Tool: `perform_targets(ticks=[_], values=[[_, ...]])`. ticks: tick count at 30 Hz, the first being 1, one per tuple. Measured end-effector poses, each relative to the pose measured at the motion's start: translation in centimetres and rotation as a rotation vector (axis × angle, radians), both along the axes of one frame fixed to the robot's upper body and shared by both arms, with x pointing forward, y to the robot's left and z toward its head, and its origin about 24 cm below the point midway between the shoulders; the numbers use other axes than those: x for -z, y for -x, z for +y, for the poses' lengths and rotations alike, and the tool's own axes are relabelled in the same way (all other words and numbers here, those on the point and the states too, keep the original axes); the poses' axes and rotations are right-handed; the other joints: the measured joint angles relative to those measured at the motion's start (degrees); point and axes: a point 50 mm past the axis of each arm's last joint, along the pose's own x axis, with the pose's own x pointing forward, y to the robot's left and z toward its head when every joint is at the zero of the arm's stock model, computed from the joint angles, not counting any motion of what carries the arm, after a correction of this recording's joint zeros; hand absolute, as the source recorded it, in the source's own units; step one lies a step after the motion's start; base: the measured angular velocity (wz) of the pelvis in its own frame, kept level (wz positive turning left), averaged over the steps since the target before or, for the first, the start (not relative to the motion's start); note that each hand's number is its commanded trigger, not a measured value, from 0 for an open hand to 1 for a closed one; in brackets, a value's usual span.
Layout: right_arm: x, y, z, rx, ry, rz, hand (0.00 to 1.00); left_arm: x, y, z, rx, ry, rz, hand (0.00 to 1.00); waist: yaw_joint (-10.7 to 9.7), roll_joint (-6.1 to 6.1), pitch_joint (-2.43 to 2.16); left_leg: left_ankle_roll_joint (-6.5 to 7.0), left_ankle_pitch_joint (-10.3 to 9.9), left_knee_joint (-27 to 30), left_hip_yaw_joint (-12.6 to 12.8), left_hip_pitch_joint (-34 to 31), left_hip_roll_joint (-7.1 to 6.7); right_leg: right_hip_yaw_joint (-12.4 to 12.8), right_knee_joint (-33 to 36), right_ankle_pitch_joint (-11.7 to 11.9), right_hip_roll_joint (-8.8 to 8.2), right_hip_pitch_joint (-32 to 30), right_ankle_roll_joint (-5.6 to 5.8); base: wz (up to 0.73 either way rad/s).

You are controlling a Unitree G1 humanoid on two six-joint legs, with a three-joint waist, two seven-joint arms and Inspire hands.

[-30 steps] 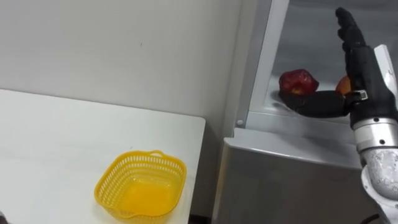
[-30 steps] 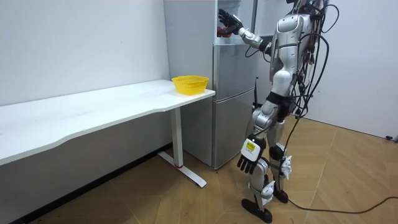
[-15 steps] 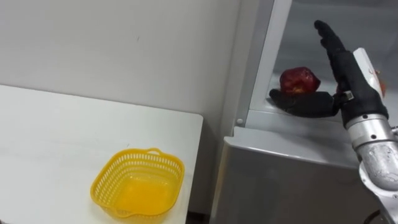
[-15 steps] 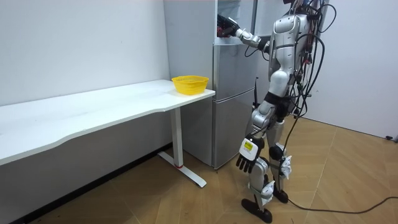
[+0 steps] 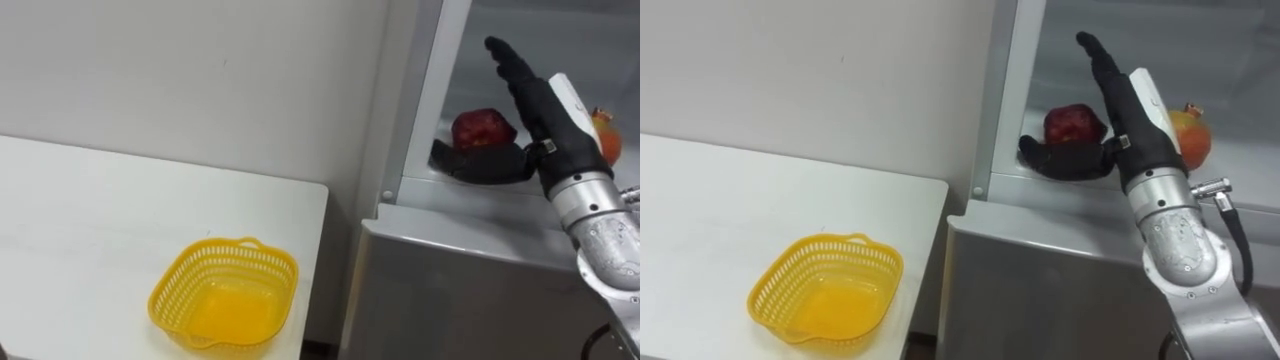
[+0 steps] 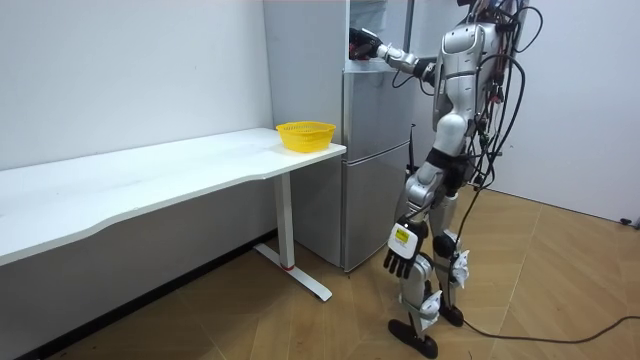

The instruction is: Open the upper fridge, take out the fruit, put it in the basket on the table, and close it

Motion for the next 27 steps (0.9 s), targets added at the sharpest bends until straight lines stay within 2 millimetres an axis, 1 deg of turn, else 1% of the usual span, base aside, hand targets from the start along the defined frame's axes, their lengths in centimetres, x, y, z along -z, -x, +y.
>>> perform_targets(ticks=[5,8,12,13,15,20,27], values=[[0.4,-0.3,-0.1,-0.021,0.003,0.041,0.00,0.0,-0.5,0.0,0.000,0.000,-0.004,0.00,0.0,0.02,-0.03,0.00,0.0,0.2,0.0,0.0,0.03,0.0,0.1,0.0,0.01,0.1,0.00,0.00],[0.5,-0.6,0.0,-0.030,0.003,0.075,0.00,0.0,-0.4,0.1,-0.002,0.004,0.006,0.00,-0.1,-0.01,-0.05,0.00,0.0,-0.3,-0.1,0.0,0.04,0.0,0.4,0.0,0.00,0.1,-0.01,0.00],[0.9,-1.3,-0.3,-0.031,-0.022,0.133,0.00,-0.1,-0.1,0.3,-0.009,-0.004,0.027,0.00,-0.2,-0.26,-0.23,0.00,0.0,-0.3,-0.1,0.2,0.07,-0.1,0.8,0.0,0.00,0.3,0.00,0.00],[1.0,-1.4,-0.4,-0.030,-0.022,0.139,0.00,-0.1,-0.1,0.3,-0.009,-0.005,0.029,0.00,-0.2,-0.49,-0.39,0.00,0.0,-0.3,-0.1,0.3,0.07,-0.2,0.8,0.0,0.00,0.3,0.00,0.00],[1.4,-1.6,-0.6,-0.026,-0.036,0.174,0.00,-0.1,0.1,0.5,-0.010,-0.010,0.038,0.00,-0.2,-0.59,-0.43,0.00,0.0,-0.2,-0.2,0.5,0.06,-0.2,0.8,0.0,0.01,0.7,-0.01,0.00],[2.2,-1.8,-0.7,-0.038,-0.059,0.222,0.00,-0.4,-0.2,0.7,-0.004,-0.021,0.025,0.00,-0.2,-0.62,-0.29,0.00,0.0,0.0,-0.4,0.8,0.01,-0.2,0.8,0.0,0.00,1.1,0.00,0.01],[2.2,-2.0,-0.8,-0.046,-0.070,0.228,0.00,-0.4,-0.1,0.6,0.007,-0.022,0.036,0.00,-0.2,-0.15,-0.04,0.00,0.0,0.0,-0.4,0.7,-0.01,-0.3,0.8,0.0,0.01,1.1,0.00,0.00]])
